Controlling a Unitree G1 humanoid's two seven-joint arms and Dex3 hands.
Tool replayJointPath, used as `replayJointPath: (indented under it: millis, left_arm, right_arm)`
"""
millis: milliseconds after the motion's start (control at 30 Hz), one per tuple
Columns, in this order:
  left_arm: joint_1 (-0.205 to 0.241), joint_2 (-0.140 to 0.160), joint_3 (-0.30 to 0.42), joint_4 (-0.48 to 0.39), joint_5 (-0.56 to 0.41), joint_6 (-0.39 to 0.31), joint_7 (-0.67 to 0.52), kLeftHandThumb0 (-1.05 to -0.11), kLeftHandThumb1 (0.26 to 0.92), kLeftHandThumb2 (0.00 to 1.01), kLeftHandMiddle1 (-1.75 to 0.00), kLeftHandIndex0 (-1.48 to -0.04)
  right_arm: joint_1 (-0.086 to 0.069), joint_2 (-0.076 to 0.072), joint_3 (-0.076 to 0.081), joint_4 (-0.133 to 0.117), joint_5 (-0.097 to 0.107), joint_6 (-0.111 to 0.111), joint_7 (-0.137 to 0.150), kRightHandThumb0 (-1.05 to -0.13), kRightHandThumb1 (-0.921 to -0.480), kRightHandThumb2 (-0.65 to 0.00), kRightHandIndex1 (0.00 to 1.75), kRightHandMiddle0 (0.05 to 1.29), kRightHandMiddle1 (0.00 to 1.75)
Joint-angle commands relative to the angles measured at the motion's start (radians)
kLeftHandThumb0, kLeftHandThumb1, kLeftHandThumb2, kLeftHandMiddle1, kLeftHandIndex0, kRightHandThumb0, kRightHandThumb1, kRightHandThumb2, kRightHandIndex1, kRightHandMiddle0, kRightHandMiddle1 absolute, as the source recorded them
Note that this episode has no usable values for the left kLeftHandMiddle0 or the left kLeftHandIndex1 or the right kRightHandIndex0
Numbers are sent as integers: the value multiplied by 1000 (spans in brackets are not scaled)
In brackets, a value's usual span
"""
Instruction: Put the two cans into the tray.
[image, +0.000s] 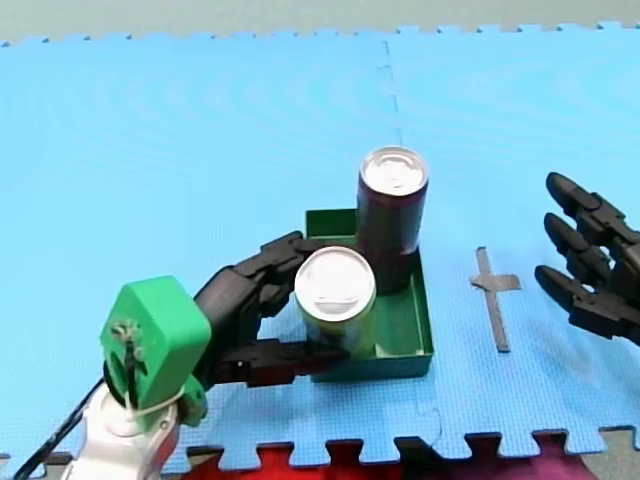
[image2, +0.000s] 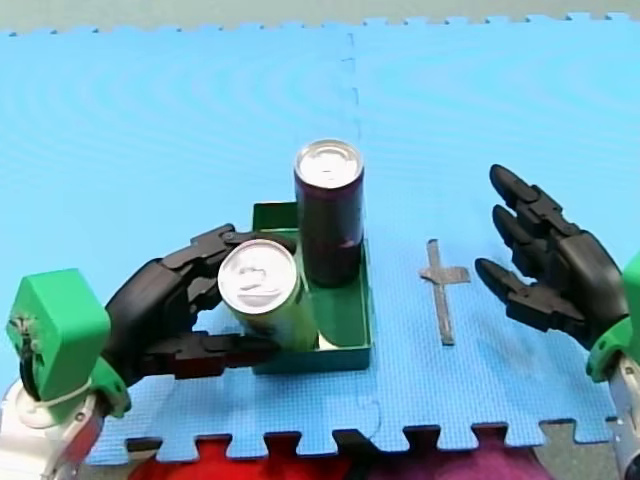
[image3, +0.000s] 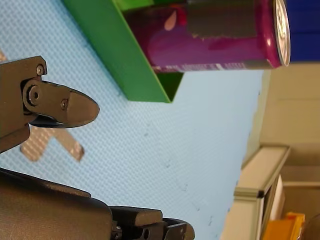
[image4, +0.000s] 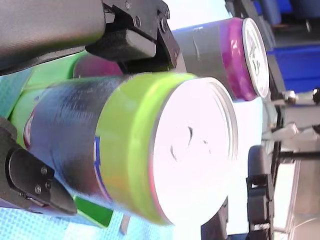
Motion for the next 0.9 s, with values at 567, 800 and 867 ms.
replayJointPath:
  millis: [567, 800, 867]
  left_arm:
    - [17, 2, -20, -49, 39, 14, 64, -1048, 775, 13, -9, -146]
    - [15, -8, -17, -24, 54, -25, 98, -1048, 799, 16, -32, -137]
    - [13, -10, -18, -15, 62, -42, 109, -1048, 805, 17, -37, -135]
  right_arm:
    - [10, -4, -3, -4, 5, -13, 10, -1048, -921, -518, 0, 75, 0]
    - [11, -2, -4, 1, 6, -19, 14, -1048, -921, -520, 0, 74, 0]
    - [10, -2, -5, 4, 6, -19, 15, -1048, -921, -520, 0, 74, 0]
